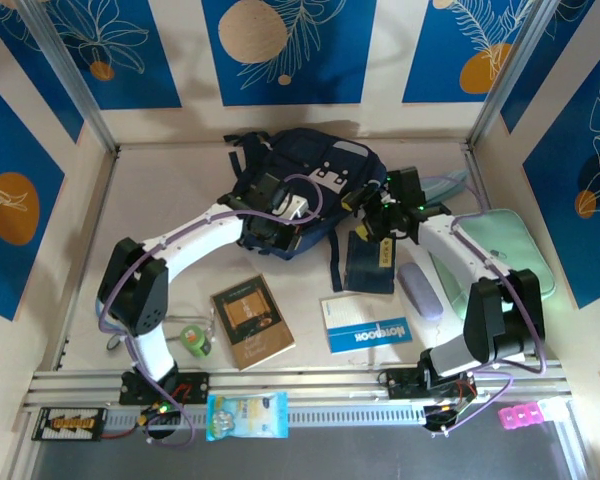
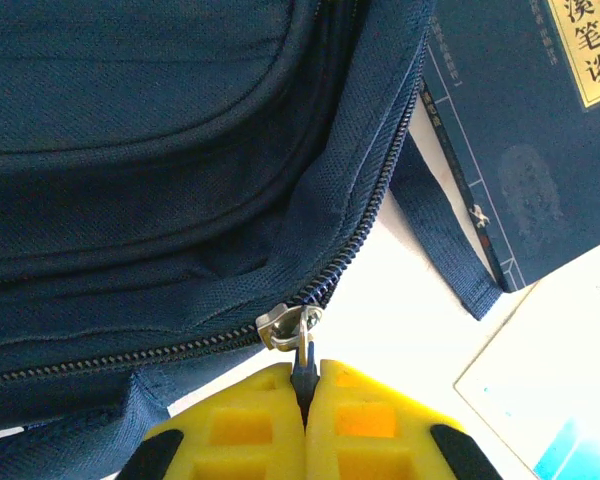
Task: Pack the student bag
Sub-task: Unzip the student bag at the top-center of the table.
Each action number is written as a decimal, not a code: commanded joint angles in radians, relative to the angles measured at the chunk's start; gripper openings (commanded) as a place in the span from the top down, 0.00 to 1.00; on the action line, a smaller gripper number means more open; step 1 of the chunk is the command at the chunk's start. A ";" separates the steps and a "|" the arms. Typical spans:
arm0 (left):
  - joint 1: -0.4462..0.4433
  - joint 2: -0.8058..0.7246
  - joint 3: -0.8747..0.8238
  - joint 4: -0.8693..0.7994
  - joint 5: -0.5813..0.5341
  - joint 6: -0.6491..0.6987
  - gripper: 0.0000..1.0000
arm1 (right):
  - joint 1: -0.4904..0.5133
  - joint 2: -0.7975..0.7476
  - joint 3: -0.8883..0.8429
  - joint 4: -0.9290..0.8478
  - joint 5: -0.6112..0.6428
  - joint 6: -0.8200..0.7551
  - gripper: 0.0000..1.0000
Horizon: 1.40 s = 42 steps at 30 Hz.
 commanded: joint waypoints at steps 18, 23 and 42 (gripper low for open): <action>0.015 0.040 0.068 -0.189 -0.112 0.155 1.00 | 0.062 0.291 0.089 0.081 0.011 -0.077 0.84; 0.088 0.029 0.060 -0.259 -0.207 0.182 1.00 | 0.053 0.301 0.139 0.005 0.080 -0.183 0.89; 0.076 -0.238 0.058 -0.286 -0.085 0.106 1.00 | 0.068 0.391 0.479 -0.055 -0.437 -0.482 0.87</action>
